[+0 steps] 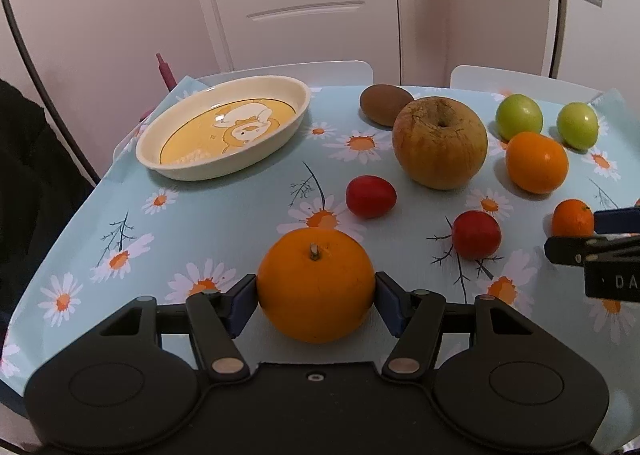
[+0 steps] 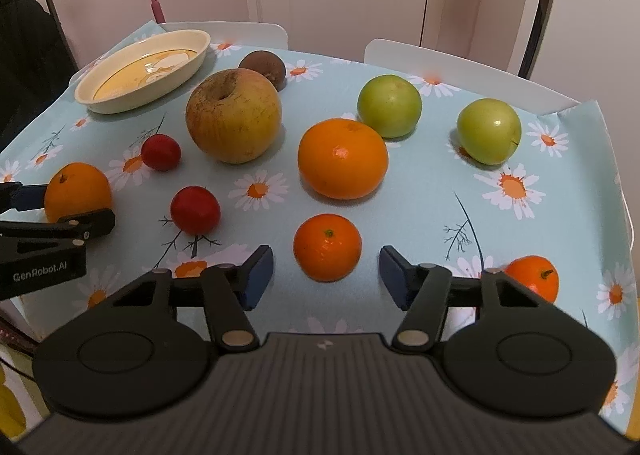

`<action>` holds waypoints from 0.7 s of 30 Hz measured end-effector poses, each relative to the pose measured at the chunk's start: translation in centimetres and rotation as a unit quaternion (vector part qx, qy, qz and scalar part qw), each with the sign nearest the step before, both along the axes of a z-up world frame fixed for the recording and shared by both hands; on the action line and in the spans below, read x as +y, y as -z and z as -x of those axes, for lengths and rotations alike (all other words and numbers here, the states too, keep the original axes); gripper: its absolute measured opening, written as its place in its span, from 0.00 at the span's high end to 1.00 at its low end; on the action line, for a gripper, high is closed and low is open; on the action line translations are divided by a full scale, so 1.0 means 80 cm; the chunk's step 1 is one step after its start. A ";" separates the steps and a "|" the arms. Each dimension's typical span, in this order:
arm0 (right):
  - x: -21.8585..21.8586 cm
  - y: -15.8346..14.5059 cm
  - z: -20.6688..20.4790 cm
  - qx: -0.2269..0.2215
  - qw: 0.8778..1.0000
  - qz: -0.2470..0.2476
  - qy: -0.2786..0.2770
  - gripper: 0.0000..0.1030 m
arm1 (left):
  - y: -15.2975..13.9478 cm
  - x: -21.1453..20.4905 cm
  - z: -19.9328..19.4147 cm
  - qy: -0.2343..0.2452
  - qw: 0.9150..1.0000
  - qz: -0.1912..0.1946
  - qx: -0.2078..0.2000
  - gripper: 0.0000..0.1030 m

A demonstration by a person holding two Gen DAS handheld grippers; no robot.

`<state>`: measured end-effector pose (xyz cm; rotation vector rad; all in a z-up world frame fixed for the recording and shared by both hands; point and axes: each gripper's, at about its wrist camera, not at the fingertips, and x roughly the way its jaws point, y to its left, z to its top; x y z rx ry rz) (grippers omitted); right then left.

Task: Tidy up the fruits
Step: 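Grasp the large orange with the left gripper while the right gripper grasps a tangerine, then carry the orange and tangerine toward the cream bowl with both grippers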

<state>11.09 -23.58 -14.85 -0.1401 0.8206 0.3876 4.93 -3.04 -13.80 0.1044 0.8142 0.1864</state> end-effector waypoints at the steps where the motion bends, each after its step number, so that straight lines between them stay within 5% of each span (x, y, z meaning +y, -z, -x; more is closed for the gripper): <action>1: 0.001 0.000 -0.001 0.000 1.000 0.001 0.001 0.32 | 0.000 -0.001 0.000 0.002 1.000 -0.003 0.001 0.35; 5: 0.003 0.001 -0.004 -0.001 1.000 0.004 0.003 0.38 | 0.000 -0.002 0.000 0.006 1.000 -0.008 0.003 0.35; 7: 0.005 0.002 -0.005 0.000 1.000 0.005 0.003 0.49 | 0.000 -0.001 -0.001 0.004 1.000 -0.003 0.003 0.35; 21: 0.007 -0.025 0.002 -0.016 1.000 -0.003 -0.009 0.50 | -0.014 0.009 0.005 -0.010 1.000 0.012 0.000 0.36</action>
